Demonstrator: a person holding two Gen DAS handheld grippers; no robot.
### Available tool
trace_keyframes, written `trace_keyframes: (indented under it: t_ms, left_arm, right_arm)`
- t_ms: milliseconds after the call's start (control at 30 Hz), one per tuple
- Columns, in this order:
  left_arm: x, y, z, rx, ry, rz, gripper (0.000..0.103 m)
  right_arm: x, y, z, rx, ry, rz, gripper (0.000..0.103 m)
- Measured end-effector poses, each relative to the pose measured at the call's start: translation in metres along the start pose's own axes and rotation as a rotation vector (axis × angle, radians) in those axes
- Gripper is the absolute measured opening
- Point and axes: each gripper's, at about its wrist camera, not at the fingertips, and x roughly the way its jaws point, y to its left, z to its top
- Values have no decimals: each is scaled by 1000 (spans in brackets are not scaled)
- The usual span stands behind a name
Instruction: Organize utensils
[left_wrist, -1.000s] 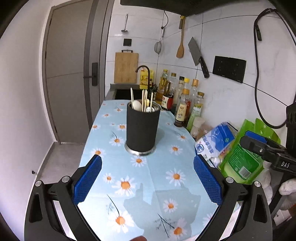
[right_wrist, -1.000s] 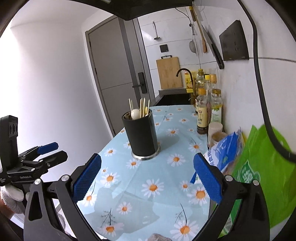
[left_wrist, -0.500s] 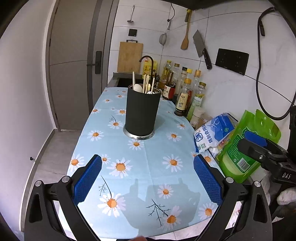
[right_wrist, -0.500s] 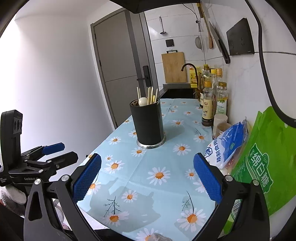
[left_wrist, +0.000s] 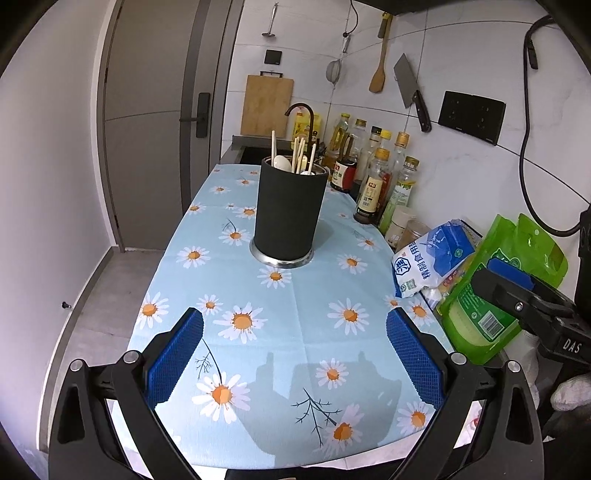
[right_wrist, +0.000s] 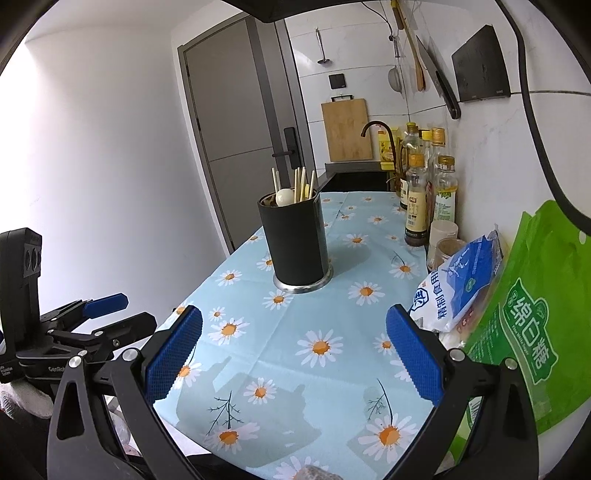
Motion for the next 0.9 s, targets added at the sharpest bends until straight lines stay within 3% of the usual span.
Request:
trace_keyframes:
  t_ms: [900]
  left_arm:
    - [14,-2,1,-16,36,-6,97]
  right_arm:
    - [11,-1,-3,-23,44,22,98]
